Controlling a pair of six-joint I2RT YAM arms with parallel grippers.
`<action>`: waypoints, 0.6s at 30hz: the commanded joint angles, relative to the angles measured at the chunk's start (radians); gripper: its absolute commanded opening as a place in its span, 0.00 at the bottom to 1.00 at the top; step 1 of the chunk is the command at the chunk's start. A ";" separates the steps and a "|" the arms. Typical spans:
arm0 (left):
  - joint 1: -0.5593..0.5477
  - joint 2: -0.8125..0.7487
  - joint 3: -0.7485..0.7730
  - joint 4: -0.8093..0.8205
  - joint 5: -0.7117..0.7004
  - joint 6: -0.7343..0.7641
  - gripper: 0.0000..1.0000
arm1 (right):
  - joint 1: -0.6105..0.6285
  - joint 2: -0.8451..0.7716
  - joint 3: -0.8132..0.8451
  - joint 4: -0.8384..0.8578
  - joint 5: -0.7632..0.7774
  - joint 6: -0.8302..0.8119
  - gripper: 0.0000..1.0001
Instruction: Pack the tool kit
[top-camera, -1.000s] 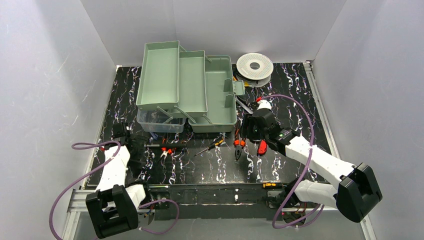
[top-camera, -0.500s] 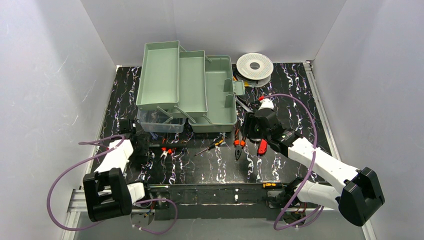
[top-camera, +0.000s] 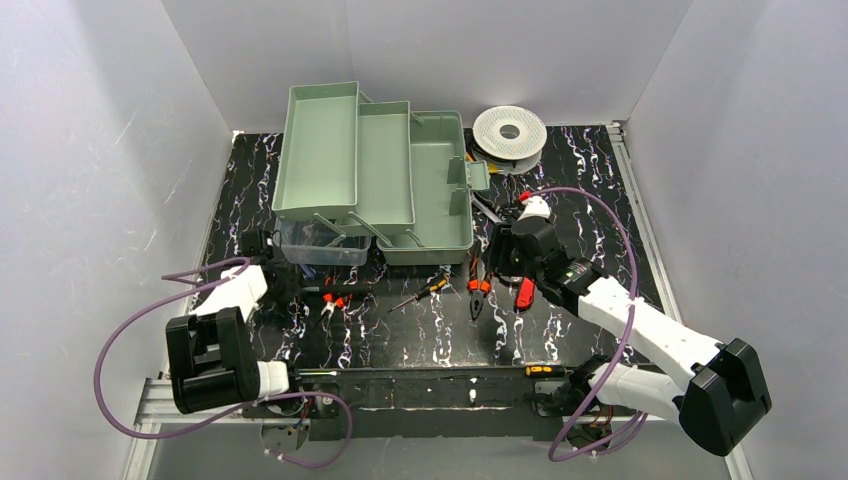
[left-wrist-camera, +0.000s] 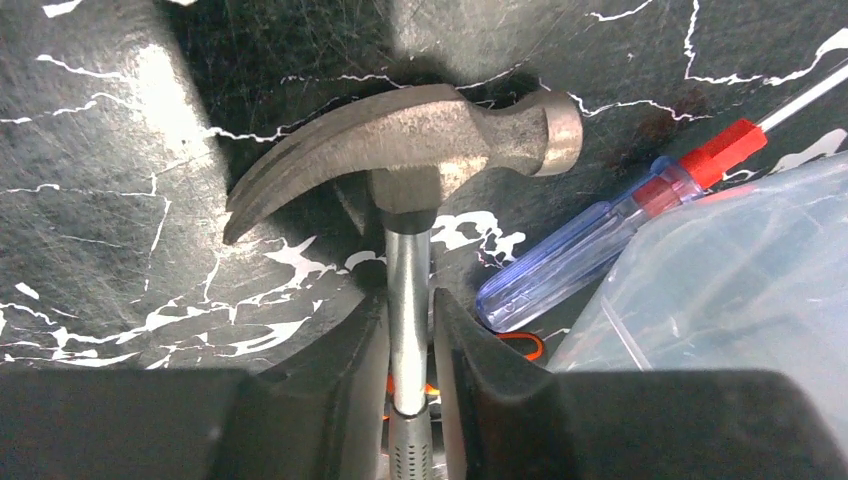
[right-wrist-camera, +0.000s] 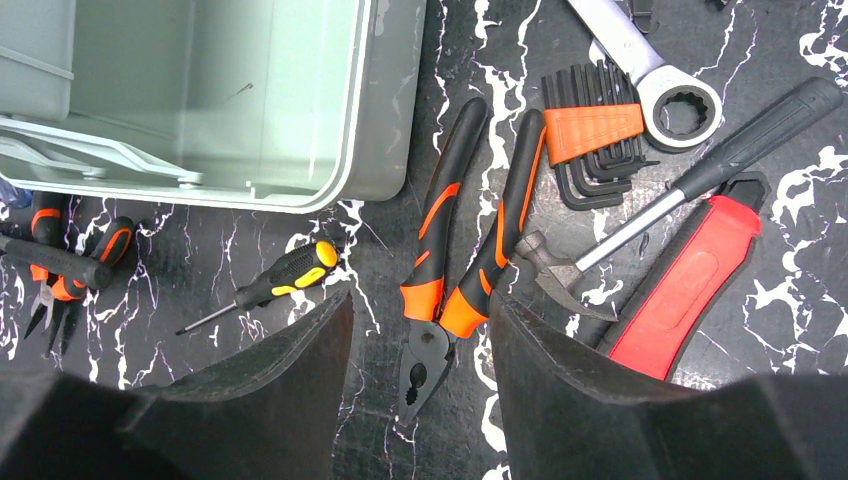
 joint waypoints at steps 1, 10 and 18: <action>0.005 0.066 -0.003 -0.079 -0.086 0.040 0.14 | 0.000 -0.033 -0.005 0.016 0.019 -0.009 0.60; 0.037 -0.163 0.101 -0.318 -0.287 0.191 0.00 | 0.000 -0.082 -0.038 0.013 0.020 -0.011 0.60; 0.038 -0.547 0.222 -0.389 -0.487 0.403 0.00 | 0.000 -0.067 -0.044 0.049 -0.009 -0.025 0.58</action>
